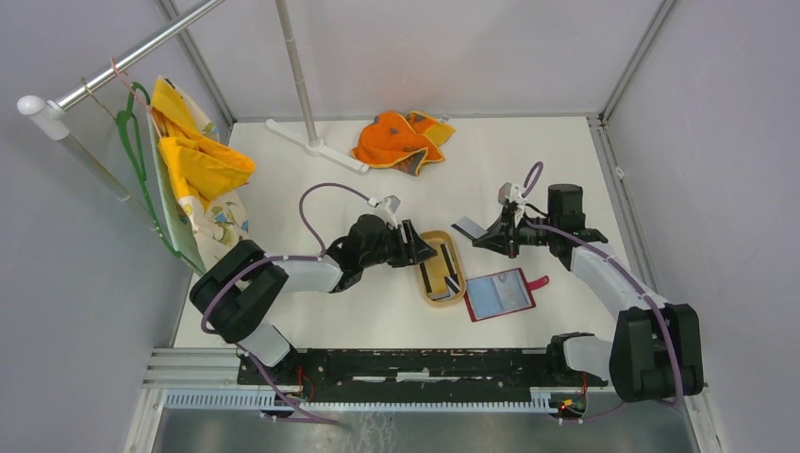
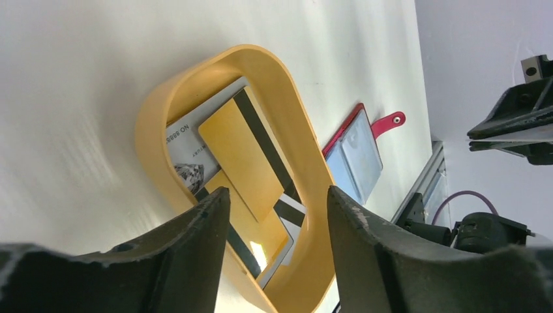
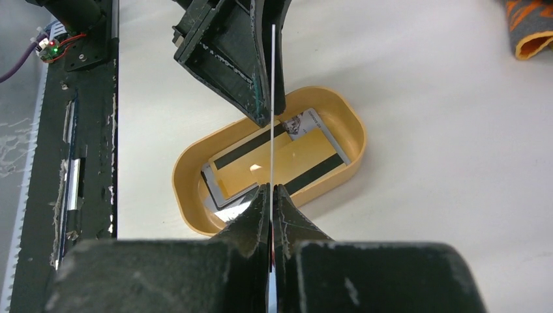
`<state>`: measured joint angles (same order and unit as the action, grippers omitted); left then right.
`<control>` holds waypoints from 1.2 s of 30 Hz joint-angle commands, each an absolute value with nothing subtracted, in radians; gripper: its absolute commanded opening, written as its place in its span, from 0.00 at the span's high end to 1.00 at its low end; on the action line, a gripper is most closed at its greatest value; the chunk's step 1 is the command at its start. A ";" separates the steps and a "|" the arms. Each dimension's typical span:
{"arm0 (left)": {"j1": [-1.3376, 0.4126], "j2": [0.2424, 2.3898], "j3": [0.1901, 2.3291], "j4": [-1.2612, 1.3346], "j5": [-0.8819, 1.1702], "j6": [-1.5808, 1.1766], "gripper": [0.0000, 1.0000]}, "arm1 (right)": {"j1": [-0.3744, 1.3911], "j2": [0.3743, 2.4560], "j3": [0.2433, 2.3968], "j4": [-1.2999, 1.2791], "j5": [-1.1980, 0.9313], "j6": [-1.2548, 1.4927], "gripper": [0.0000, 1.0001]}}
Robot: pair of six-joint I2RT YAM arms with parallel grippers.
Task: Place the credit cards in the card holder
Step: Place the credit card in the storage box.
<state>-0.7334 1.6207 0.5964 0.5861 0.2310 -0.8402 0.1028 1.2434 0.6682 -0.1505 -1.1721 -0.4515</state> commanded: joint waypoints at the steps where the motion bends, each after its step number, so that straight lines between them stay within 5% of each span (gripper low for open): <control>1: -0.737 1.500 0.631 0.396 0.133 -0.739 0.34 | 0.083 1.171 0.633 -0.120 -1.229 -0.488 0.99; 15: -0.736 1.027 0.601 0.134 0.068 -0.574 0.20 | -0.008 1.070 0.540 -0.044 -1.341 -0.510 1.00; 24: -0.737 0.675 0.390 0.301 0.134 -0.601 0.01 | -0.100 1.017 0.391 0.096 -1.440 -0.554 1.00; 36: -0.738 0.641 0.290 0.499 0.266 -0.704 0.00 | -0.099 1.038 0.391 0.014 -1.464 -0.651 1.00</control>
